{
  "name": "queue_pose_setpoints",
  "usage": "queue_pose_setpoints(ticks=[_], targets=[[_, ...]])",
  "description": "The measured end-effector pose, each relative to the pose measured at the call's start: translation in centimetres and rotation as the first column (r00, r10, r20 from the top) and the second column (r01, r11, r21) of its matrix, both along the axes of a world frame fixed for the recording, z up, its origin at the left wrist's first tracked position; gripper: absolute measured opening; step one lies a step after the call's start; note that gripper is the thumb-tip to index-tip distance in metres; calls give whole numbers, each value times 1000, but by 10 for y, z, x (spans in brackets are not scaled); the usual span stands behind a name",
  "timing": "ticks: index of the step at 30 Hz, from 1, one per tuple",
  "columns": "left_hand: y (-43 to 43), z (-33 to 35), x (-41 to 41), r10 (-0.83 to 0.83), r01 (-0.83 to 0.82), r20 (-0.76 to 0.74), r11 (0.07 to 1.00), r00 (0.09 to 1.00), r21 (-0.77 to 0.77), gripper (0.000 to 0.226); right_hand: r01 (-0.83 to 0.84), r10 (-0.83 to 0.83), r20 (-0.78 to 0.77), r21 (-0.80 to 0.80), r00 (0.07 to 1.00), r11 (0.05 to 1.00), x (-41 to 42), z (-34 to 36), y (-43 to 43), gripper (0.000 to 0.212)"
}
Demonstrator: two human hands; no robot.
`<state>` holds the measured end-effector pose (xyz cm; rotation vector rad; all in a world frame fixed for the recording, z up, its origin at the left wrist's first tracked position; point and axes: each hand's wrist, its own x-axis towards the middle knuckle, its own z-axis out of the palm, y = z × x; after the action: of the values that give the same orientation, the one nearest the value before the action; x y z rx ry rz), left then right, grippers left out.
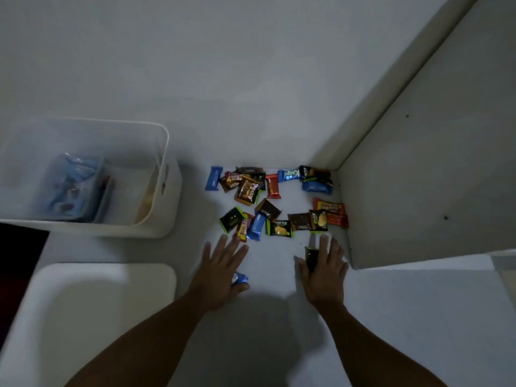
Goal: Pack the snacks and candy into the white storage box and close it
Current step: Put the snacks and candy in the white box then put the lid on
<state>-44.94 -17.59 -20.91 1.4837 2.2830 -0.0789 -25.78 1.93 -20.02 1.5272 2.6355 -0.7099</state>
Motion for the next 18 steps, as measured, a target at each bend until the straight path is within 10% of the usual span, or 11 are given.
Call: queue_pose_setpoints(ticks=[18], targets=[[117,-16,-21,337,-341,51,920,940,194,94,-261,252,-130,-55,959,964,-82,-26,103,100]])
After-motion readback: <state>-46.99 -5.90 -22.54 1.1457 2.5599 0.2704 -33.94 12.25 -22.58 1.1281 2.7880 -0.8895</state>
